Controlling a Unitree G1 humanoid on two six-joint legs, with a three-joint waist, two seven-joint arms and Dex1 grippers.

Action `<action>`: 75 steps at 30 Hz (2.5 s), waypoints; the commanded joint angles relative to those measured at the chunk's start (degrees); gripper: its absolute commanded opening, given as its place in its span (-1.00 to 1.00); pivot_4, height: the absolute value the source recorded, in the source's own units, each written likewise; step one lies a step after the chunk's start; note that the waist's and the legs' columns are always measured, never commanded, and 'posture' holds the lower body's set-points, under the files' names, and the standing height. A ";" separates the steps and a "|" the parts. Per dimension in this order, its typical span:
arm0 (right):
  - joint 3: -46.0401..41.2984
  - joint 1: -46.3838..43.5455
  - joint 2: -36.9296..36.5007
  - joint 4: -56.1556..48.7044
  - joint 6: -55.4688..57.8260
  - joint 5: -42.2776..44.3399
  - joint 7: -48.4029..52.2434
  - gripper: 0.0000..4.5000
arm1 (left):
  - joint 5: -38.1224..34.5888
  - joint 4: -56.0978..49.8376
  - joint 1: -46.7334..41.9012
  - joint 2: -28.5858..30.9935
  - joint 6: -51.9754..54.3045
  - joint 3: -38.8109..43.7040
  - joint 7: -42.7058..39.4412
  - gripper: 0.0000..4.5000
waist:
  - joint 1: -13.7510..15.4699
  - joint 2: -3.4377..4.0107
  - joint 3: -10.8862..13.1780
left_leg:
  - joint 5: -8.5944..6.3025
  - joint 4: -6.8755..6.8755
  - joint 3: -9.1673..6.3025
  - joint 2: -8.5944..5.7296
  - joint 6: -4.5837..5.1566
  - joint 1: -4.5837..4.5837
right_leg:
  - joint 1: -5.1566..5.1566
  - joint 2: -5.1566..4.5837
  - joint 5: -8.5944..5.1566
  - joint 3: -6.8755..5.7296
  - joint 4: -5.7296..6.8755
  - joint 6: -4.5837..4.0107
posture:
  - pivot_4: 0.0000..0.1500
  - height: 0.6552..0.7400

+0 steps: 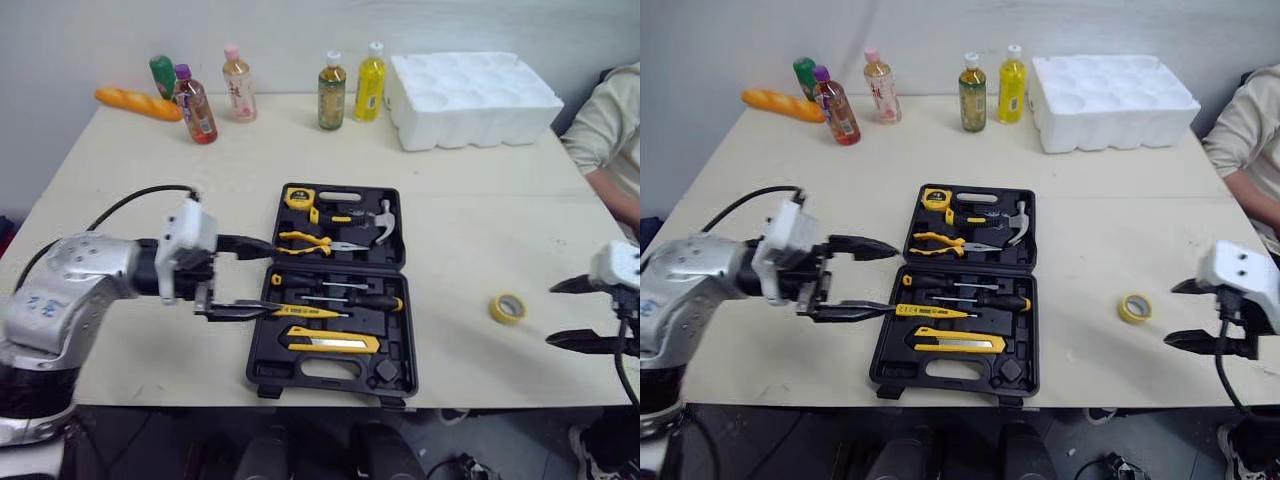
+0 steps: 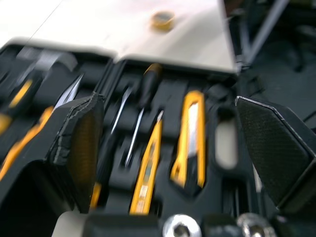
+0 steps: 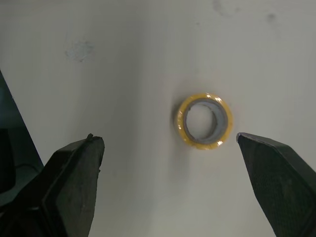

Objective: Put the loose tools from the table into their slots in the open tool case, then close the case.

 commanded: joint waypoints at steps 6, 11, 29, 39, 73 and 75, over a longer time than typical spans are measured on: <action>16.77 -13.67 2.72 2.43 -3.57 -11.05 2.92 1.00 | 0.57 -1.68 -5.88 -6.17 -1.69 -7.31 -1.06 0.98 | 0.04 -0.02 0.03 | 0.10 0.13 0.02 0.01 -0.04 -0.06 | -0.06 0.06 0.00 0.03 0.12 0.02 | 1.00 1.00; 20.57 -17.92 6.21 6.32 -3.04 -14.73 1.92 1.00 | 0.91 -1.05 -6.71 -7.68 -2.51 -8.19 -0.59 0.98 | 0.15 -0.02 0.03 | 0.11 0.24 0.02 0.01 -0.04 -0.06 | -0.06 0.05 0.00 0.05 0.21 0.02 | 1.00 1.00; 19.69 -17.18 8.46 6.24 -3.19 -16.56 0.45 -0.98 | 1.90 -0.44 -6.87 -8.75 -4.16 -9.56 -1.36 1.00 | 0.53 -0.02 0.03 | 0.12 0.33 0.01 0.02 -0.06 -0.07 | -0.04 0.06 0.00 0.03 0.26 0.02 | 1.00 1.00; 14.78 -15.70 15.91 -27.64 17.80 4.02 -3.24 -0.98 | 4.98 -4.46 0.59 -1.94 -6.67 -13.53 -7.93 1.00 | -0.34 -0.05 0.05 | 0.18 0.19 -0.08 0.15 -0.20 -0.02 | -0.04 0.16 -0.01 -0.02 0.27 -0.01 | 1.00 1.00; 18.41 -12.24 16.63 -36.43 19.96 11.42 -6.45 0.40 | 9.67 -2.11 1.02 -1.89 -9.86 -15.24 -9.60 1.00 | 0.54 -0.09 0.04 | 0.06 0.21 -0.09 0.06 0.03 -0.08 | -0.04 0.01 -0.01 -0.01 0.16 -0.01 | 1.00 1.00; 17.19 -10.64 18.19 -35.58 18.34 11.68 -7.83 0.40 | 9.61 -1.98 0.92 -2.02 -9.83 -15.20 -9.78 1.00 | 0.55 -0.10 0.05 | 0.06 0.20 -0.09 0.06 0.03 -0.08 | -0.04 0.01 -0.01 -0.01 0.15 -0.01 | 1.00 1.00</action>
